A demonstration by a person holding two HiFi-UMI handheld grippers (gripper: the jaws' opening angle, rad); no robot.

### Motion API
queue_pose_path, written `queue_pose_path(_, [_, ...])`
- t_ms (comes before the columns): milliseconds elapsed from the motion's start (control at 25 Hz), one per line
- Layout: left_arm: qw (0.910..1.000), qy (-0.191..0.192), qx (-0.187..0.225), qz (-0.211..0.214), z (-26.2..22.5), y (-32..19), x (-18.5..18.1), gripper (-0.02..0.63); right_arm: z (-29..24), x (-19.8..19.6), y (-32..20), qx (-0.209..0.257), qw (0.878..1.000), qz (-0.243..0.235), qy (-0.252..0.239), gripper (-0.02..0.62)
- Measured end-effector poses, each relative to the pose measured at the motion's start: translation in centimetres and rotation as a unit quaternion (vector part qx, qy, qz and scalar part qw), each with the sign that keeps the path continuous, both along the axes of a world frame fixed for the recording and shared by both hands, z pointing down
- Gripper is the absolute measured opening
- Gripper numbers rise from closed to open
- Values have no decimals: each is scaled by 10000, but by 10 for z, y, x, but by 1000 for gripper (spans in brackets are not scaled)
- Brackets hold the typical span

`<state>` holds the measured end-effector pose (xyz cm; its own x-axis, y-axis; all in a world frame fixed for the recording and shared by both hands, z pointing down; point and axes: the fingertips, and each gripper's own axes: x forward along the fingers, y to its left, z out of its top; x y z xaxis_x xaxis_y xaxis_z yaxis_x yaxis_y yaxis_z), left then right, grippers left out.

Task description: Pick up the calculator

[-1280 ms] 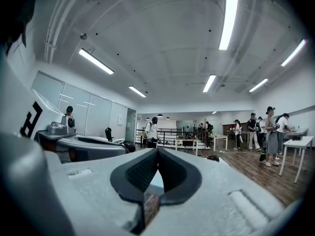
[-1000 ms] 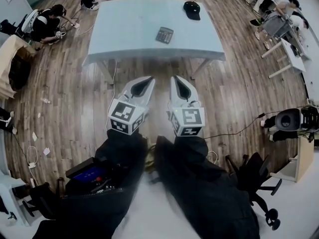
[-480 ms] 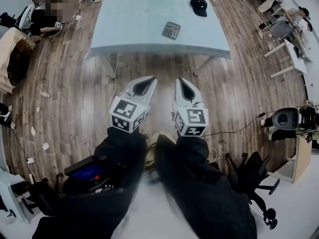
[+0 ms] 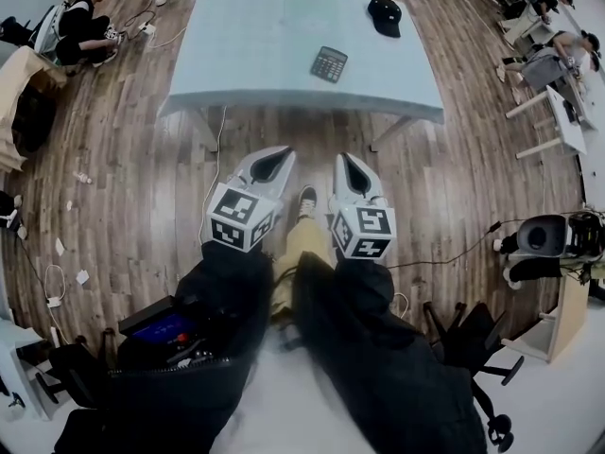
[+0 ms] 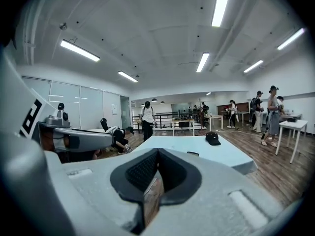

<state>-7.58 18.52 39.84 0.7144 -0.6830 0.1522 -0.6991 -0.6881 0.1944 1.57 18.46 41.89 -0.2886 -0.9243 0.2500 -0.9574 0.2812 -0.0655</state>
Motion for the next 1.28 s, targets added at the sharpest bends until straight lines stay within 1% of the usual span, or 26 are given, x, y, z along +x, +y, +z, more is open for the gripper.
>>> queue_pose_path(120, [9996, 4, 47, -262, 1, -33, -6, 2, 3, -3, -36, 16, 9998, -214, -35, -2])
queue_pose_path(320, [9975, 46, 194, -677, -12, -104, -8, 2, -13, -3, -111, 225, 9979, -602, 14, -2])
queue_pose_path(440, [9961, 52, 255, -846, -20, -151, 3, 2, -23, 6, -163, 310, 9963, -804, 23, -2])
queue_pose_path(600, [9951, 56, 268, -949, -25, -211, 22, 2, -27, 24, -227, 312, 9949, -956, -1, -2])
queue_pose_path(760, [9932, -22, 228, -1142, -30, -265, 27, 2, -28, 36, -282, 251, 9936, -1099, -63, -2])
queue_pose_path(920, [9907, -105, 151, -1345, -27, -312, 32, 2, -22, 52, -327, 155, 9928, -1182, -146, -2])
queue_pose_path(1040, [9896, -179, 77, -1422, -22, -341, 40, 2, -15, 62, -355, 93, 9920, -1241, -206, -2])
queue_pose_path(1280, [9883, -269, -88, -1500, -12, -373, 57, 2, -3, 82, -393, -93, 9912, -1283, -300, -2])
